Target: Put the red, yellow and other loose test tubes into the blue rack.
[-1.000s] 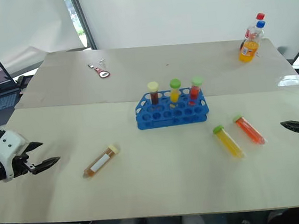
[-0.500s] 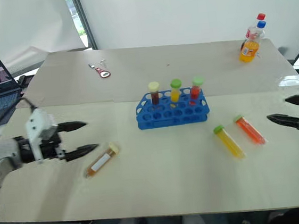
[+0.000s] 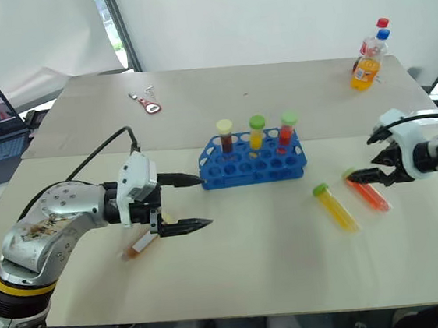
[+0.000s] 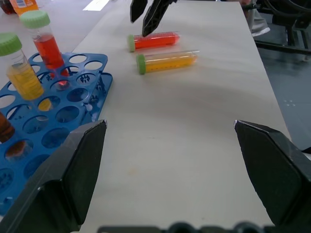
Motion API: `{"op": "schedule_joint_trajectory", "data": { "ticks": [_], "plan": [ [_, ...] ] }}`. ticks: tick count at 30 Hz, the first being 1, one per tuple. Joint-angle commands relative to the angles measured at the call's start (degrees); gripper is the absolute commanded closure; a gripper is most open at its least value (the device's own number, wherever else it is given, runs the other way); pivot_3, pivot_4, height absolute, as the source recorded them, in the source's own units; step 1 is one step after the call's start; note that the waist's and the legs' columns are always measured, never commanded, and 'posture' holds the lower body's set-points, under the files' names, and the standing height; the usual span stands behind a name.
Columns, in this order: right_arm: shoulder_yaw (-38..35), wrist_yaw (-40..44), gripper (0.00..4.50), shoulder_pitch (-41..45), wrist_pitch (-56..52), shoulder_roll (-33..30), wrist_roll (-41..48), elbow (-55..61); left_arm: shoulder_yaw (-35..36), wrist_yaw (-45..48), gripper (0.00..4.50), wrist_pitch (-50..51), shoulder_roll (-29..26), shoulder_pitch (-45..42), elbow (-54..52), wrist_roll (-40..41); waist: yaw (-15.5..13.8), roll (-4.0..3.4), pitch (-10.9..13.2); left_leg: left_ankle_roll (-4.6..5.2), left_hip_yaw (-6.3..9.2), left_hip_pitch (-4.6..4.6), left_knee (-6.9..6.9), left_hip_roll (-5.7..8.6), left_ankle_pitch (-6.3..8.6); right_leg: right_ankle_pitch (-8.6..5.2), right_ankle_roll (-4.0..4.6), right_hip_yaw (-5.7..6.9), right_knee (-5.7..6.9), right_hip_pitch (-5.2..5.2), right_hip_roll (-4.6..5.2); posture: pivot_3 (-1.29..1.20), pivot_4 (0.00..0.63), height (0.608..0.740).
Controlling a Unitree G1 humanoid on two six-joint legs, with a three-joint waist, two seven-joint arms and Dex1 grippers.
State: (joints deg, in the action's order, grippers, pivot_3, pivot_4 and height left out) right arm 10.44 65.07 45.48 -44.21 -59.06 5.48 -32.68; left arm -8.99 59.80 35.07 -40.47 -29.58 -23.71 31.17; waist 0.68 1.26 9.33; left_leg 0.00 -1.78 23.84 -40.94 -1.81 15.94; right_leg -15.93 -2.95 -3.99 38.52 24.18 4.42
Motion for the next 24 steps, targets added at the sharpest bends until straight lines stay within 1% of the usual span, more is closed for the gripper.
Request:
{"op": "schedule_joint_trajectory", "data": {
  "ticks": [1,8,11,12,14,17,19,22,24],
  "plan": [
    [2.0,2.0,0.00,3.8,0.2,0.0,-3.1,-4.9,-1.0,0.7,0.04,-2.1,1.3,-1.6,-0.4,-0.9,-0.1,0.00,0.0,0.00,0.00,0.01,-0.01,0.01,0.00,0.00,0.00,0.00,-0.03,0.00,0.01,0.00,0.150,0.706],
    [5.3,6.6,0.00,6.9,0.9,2.4,-6.1,-10.7,-2.2,1.1,0.04,-3.8,3.0,-2.3,0.7,-2.8,0.1,0.00,0.0,0.00,0.01,0.00,-0.01,-0.01,0.00,0.00,0.00,0.02,-0.04,-0.01,-0.01,0.00,0.150,0.706],
    [5.5,7.0,0.81,6.7,1.1,3.2,-6.7,-11.4,-2.5,0.9,0.00,-3.8,3.5,-2.2,0.7,-3.0,0.1,0.00,0.0,0.00,0.01,-0.01,-0.01,-0.01,0.00,0.00,0.00,0.02,-0.02,-0.01,-0.01,0.00,0.150,0.706],
    [5.5,7.0,1.22,6.5,1.3,3.4,-6.9,-11.6,-2.5,0.9,0.00,-3.8,3.7,-2.1,0.7,-3.1,0.1,0.00,0.0,0.00,0.01,-0.01,-0.01,0.00,0.00,0.00,0.00,0.01,-0.01,-0.01,-0.01,0.00,0.150,0.706],
    [5.5,6.9,1.83,6.0,1.4,3.6,-7.3,-11.7,-2.6,0.9,0.00,-4.1,3.9,-2.0,0.9,-3.6,0.1,0.00,0.0,0.00,0.02,-0.01,-0.01,-0.01,0.00,0.00,0.00,0.02,0.00,-0.01,-0.01,0.00,0.150,0.706],
    [5.3,6.9,2.93,5.5,1.4,3.8,-7.5,-11.5,-2.7,1.1,0.00,-4.6,4.0,-1.7,1.3,-4.0,0.0,0.00,0.0,0.00,0.03,-0.01,-0.02,0.00,0.00,0.00,0.00,0.02,0.00,-0.02,0.00,0.00,0.150,0.706],
    [5.0,6.5,3.46,5.4,1.5,3.9,-7.6,-11.7,-2.6,1.3,0.00,-4.9,4.0,-1.6,1.7,-4.3,0.1,0.00,0.0,0.00,0.02,-0.01,-0.02,0.00,0.00,0.00,0.00,0.02,0.00,-0.02,-0.01,0.00,0.150,0.706],
    [3.9,6.7,3.48,4.9,1.5,2.6,-7.0,-9.5,-2.3,1.7,0.00,-6.0,3.6,-0.9,2.6,-4.8,0.0,0.00,0.0,0.00,0.03,-0.01,-0.02,0.00,0.00,0.00,0.00,0.02,0.00,-0.02,0.00,0.00,0.150,0.706],
    [1.5,7.8,3.48,4.4,-0.8,1.2,-4.7,-3.8,-1.2,1.6,0.00,-6.3,3.2,-0.3,3.4,-4.7,0.0,-0.01,0.0,0.00,0.03,-0.01,-0.02,0.00,0.00,0.00,0.00,0.02,0.00,-0.01,0.00,0.00,0.150,0.706]
  ]
}}
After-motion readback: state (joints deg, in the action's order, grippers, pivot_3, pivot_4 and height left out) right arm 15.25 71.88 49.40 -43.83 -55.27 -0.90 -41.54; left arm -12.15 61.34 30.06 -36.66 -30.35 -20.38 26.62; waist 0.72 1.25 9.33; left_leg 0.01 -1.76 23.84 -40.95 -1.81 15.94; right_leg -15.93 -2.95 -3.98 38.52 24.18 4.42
